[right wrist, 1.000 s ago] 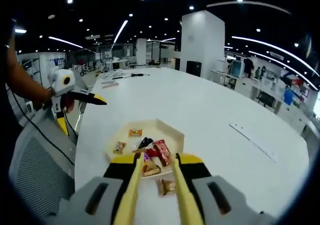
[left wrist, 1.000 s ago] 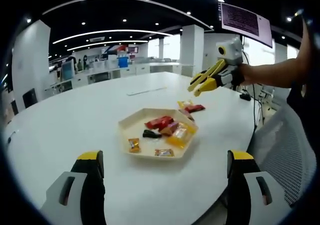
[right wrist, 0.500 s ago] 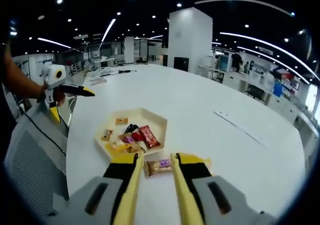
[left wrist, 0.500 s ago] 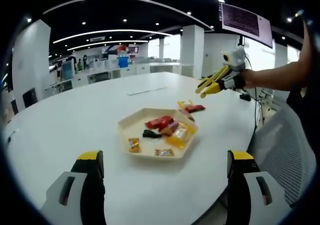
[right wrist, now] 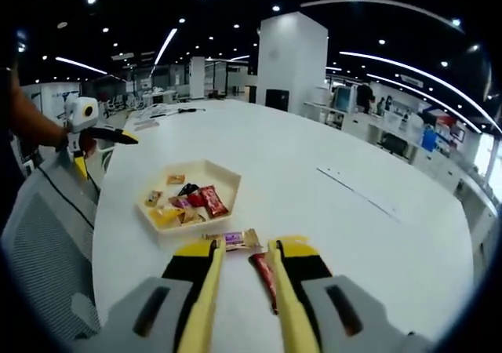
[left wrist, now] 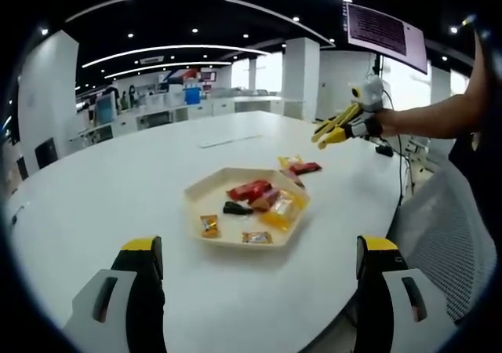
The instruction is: Place the target food into the container with the food tongs after gripping and lifting it, then release it inside without dropping or visibly crushing the food.
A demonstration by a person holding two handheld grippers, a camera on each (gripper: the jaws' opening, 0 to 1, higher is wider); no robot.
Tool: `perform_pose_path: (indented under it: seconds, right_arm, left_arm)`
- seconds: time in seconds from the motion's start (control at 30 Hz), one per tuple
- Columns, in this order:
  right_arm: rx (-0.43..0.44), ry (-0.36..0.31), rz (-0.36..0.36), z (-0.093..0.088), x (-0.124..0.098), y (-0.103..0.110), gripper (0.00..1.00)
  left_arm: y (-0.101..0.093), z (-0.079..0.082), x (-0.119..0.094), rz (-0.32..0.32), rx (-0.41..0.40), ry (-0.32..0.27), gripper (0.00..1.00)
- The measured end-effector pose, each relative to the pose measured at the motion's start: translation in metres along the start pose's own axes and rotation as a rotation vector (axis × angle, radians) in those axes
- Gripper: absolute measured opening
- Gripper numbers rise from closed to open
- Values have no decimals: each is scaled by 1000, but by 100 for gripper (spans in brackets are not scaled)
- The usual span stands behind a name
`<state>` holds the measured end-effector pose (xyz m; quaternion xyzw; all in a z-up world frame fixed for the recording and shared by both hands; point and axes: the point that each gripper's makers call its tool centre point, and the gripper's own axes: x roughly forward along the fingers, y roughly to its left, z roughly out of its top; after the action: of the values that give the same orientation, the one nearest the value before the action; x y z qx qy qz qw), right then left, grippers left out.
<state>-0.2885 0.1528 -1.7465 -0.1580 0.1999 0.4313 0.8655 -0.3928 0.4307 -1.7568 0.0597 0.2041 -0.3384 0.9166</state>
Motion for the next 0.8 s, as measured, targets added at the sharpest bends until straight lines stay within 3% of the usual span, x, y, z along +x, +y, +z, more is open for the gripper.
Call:
perform_pose_path:
  seconds: [0.3, 0.8]
  right_arm:
    - [6, 13, -8, -7, -5, -20, 29]
    - [-17, 30, -1, -9, 7, -40, 30]
  left_arm:
    - [0, -2, 1, -1, -5, 8, 100]
    - [2, -6, 1, 7, -11, 26, 100]
